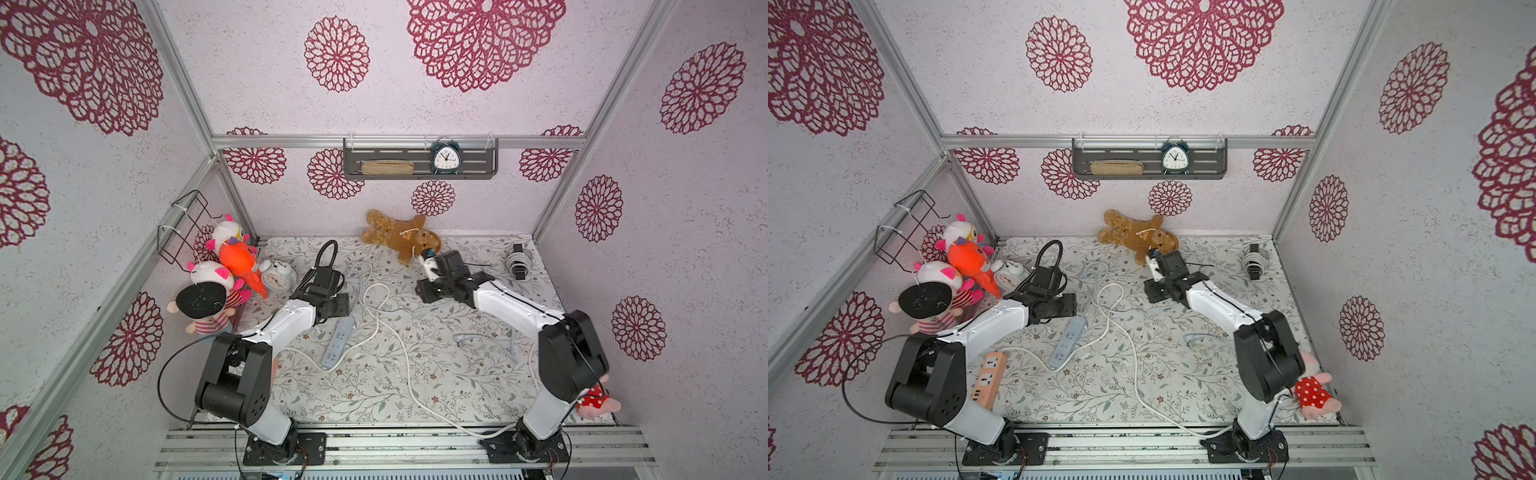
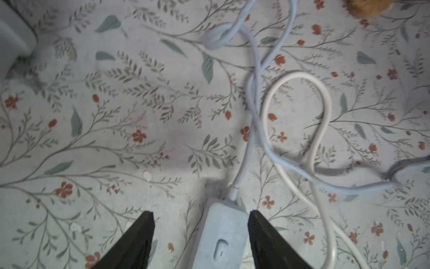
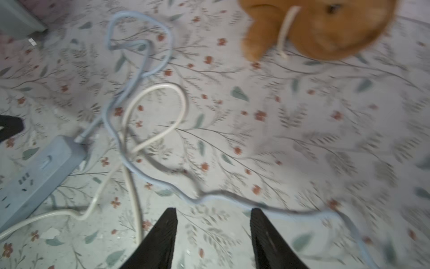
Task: Unwrap the cord wrapped around the power strip
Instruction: Unwrap the power cord at the center of the board.
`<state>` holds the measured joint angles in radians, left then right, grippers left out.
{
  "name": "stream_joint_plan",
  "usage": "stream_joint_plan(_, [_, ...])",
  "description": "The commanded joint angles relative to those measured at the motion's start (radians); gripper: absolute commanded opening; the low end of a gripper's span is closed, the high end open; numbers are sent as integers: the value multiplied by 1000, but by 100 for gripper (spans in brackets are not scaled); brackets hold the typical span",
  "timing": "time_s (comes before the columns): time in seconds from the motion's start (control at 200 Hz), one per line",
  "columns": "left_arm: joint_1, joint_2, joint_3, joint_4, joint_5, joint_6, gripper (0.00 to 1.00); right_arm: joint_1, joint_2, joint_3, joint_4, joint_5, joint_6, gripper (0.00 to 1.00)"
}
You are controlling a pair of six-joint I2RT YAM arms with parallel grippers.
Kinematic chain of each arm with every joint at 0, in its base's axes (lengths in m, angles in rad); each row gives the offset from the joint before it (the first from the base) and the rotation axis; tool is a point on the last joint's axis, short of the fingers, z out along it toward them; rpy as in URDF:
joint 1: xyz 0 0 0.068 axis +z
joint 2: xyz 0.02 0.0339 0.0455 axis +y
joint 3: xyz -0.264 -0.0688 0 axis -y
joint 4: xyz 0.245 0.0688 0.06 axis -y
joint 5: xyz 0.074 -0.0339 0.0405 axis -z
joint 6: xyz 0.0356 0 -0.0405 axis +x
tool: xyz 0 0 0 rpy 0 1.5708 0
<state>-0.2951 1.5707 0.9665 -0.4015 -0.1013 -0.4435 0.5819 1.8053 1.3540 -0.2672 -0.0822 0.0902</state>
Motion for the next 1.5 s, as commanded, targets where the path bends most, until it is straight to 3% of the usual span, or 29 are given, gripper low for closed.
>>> stream_joint_plan(0.0, [18,-41,-20,11,32,-93,65,66,133,131,26,-57,-83,53])
stream_joint_plan(0.255, [51,-31,-56,27,31,-95,52,165,393,369,60,-134,-141,53])
stream_joint_plan(0.57, [54,-26,-56,56,45,-78,51,194,543,488,79,-49,-133,56])
stream_joint_plan(0.725, [53,-30,-52,58,53,-64,52,194,588,525,68,-51,-135,49])
stream_joint_plan(0.886, [50,-4,-49,95,100,-53,51,194,542,485,87,-60,-129,15])
stream_joint_plan(0.946, [48,16,-48,120,126,-44,52,193,517,473,84,-68,-132,7])
stream_joint_plan(1.191, [13,98,-7,171,178,25,68,145,408,381,154,-185,-82,5])
stream_joint_plan(1.496, [-19,211,56,238,244,25,68,118,377,347,187,-269,-42,5])
